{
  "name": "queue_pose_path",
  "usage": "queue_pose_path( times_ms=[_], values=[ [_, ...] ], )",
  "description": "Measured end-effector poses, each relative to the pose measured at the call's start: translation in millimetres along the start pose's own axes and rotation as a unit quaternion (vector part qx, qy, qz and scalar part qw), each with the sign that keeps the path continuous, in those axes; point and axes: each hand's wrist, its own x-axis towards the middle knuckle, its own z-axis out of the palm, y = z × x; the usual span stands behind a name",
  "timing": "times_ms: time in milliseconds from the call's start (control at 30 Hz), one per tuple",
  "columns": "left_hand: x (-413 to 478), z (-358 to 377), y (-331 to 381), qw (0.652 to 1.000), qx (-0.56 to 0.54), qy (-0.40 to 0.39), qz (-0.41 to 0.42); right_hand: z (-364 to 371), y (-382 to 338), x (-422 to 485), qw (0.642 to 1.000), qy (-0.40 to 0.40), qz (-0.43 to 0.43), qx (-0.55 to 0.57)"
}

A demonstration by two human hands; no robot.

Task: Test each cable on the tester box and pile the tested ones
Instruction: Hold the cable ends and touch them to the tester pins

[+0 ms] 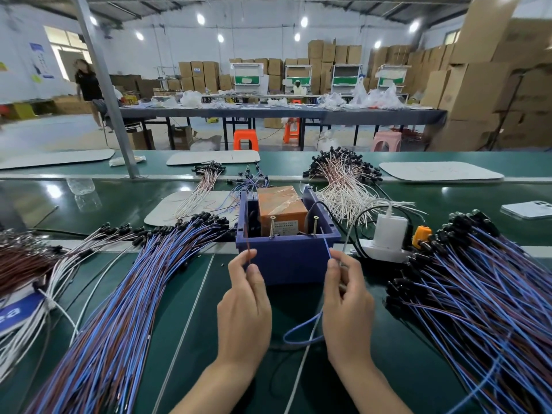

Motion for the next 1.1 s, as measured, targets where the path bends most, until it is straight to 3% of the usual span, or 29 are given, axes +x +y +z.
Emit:
queue_pose_path(
  times_ms=[233,1100],
  values=[
    [4.6,5.6,-8.5,1.000,-0.004,0.006,0.004,2.1,9.4,4.6,0.999,0.030,0.009,0.035],
    [5.0,7.4,-16.7,1.000,0.006,0.018,-0.005,5.0,13.9,7.0,0.998,0.012,0.006,0.059]
  ],
)
